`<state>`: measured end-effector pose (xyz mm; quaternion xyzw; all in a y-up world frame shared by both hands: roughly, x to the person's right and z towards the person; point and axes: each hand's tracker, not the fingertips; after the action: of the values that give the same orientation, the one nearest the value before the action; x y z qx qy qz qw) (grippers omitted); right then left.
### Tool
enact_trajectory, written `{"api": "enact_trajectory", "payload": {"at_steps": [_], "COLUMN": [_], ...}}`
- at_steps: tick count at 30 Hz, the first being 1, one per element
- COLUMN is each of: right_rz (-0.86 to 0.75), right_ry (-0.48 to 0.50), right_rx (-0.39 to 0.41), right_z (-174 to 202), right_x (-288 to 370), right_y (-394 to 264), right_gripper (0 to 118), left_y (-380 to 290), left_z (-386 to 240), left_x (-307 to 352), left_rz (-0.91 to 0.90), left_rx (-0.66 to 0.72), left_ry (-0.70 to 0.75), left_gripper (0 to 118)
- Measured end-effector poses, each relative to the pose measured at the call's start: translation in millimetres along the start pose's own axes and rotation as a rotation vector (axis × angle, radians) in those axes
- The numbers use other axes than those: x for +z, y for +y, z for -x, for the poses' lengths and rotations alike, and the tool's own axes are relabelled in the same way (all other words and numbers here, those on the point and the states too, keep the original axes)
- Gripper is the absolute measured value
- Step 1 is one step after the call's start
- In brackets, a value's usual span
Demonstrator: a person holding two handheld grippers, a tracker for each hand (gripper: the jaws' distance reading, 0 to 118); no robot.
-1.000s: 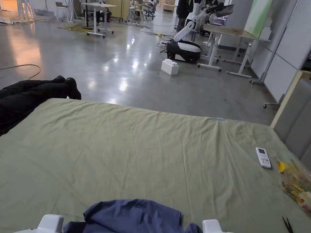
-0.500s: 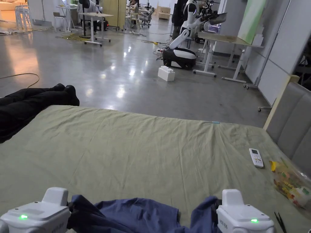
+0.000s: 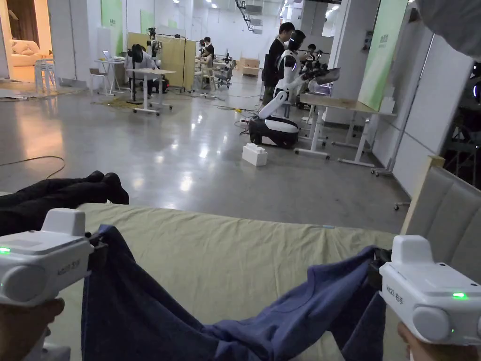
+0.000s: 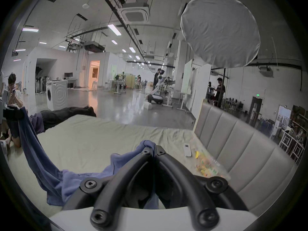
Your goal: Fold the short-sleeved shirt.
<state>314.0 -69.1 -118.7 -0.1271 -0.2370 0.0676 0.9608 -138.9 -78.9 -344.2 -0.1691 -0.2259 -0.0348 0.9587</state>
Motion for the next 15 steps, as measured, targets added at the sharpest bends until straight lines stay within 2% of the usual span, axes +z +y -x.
{"api": "enact_trajectory", "payload": {"at_steps": [5, 7, 15], "right_rz": [-0.119, -0.124, -0.163], "right_ry": [-0.043, -0.039, -0.073], "right_rx": [0.05, 0.014, 0.002], "right_z": [-12.1, -19.8, -33.5], "right_x": [2.2, 1.0, -20.1], "right_y": [53.5, 73.4, 131.2], "right_gripper": [1, 1, 1], "left_y": [57.9, 78.7, 125.6], "left_z": [17.6, 26.7, 48.3], "left_x": [14.0, 17.0, 2.6], "left_rz": [-0.08, -0.102, -0.135], "left_rx": [-0.01, 0.004, 0.007], "left_ry": [0.051, 0.07, 0.132], "left_gripper": [3, 3, 3]}}
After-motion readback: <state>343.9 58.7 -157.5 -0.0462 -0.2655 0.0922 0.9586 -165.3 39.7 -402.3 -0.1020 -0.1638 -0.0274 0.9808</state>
